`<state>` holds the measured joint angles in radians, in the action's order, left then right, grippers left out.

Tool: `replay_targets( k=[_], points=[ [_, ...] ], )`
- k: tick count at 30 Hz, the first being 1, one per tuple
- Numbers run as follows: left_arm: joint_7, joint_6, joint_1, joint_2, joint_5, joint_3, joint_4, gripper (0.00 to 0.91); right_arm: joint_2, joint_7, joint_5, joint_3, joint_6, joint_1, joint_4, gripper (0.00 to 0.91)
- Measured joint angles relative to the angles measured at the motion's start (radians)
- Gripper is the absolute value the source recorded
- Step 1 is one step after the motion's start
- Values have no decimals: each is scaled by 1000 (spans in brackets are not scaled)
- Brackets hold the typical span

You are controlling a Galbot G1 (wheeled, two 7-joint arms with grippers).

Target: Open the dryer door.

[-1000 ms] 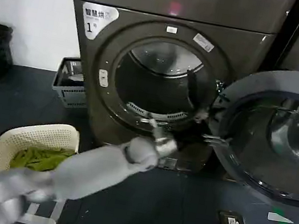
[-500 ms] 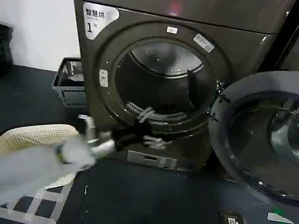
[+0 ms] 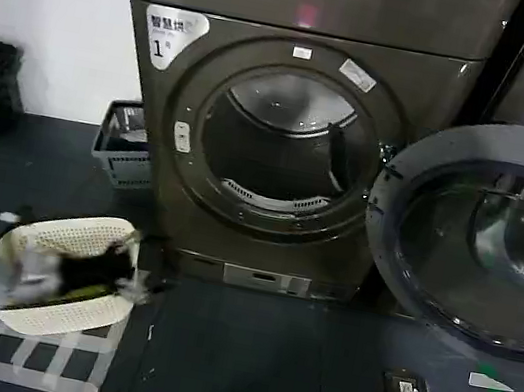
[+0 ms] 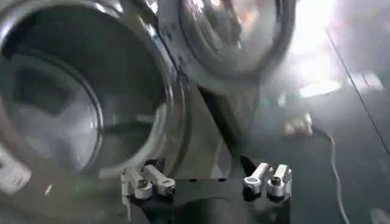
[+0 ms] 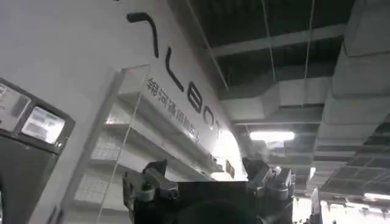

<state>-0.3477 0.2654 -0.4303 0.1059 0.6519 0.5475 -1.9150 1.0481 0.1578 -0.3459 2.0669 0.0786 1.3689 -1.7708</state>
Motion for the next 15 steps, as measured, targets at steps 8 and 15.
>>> replay_targets(
  k=[8, 15],
  points=[
    [-40, -74, -198, -223, -148, -176, 34, 907, 0, 9, 25, -19, -20, -21, 20, 907],
    [-56, -153, -338, -322, -237, -281, 80, 907, -5, 10, 28, -26, -20, -20, 20, 907]
  ],
)
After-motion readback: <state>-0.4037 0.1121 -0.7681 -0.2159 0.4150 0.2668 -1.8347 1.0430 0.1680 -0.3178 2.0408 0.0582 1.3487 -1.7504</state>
